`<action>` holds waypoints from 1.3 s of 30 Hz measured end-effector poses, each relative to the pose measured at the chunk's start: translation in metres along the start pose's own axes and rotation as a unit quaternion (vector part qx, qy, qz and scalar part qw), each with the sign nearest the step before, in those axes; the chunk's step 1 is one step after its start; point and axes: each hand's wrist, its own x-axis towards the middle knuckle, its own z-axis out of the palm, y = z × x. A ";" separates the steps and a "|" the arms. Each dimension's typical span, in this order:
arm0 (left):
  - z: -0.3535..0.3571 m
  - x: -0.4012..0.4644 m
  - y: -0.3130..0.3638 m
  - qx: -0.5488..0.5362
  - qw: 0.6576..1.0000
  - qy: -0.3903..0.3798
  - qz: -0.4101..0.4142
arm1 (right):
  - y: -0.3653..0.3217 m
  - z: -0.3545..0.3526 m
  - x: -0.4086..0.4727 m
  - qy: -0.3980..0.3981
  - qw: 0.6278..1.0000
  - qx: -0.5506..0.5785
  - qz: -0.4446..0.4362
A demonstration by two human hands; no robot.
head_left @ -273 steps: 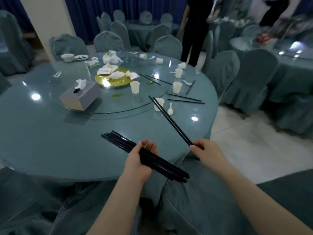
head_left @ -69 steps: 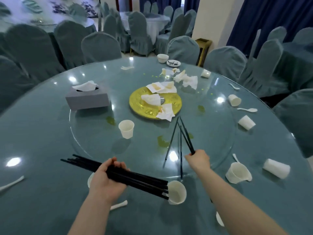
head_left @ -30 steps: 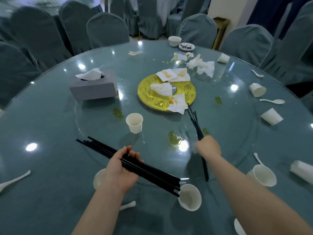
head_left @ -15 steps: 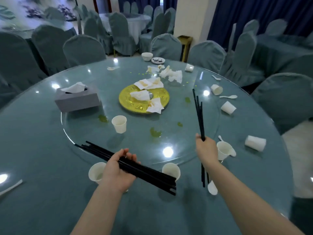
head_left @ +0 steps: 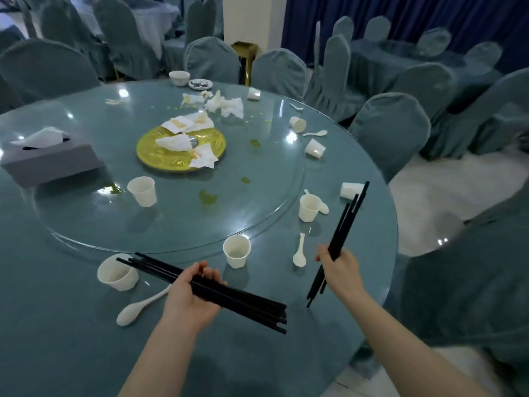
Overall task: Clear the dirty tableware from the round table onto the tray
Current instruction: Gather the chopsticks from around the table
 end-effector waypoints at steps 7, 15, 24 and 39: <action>-0.007 -0.012 -0.029 -0.020 0.999 0.022 0.024 | 0.022 -0.018 -0.003 -0.046 0.998 -0.031 -0.028; -0.032 -0.031 -0.049 -0.053 0.994 0.062 0.068 | 0.052 0.002 0.000 -0.147 0.983 -0.107 -0.013; -0.018 -0.036 -0.090 -0.070 0.996 0.034 0.052 | 0.035 -0.034 -0.006 -0.200 0.961 -0.179 -0.070; 0.074 -0.032 -0.189 0.036 0.979 -0.169 -0.105 | -0.002 -0.122 -0.071 -0.140 0.905 -0.374 -0.150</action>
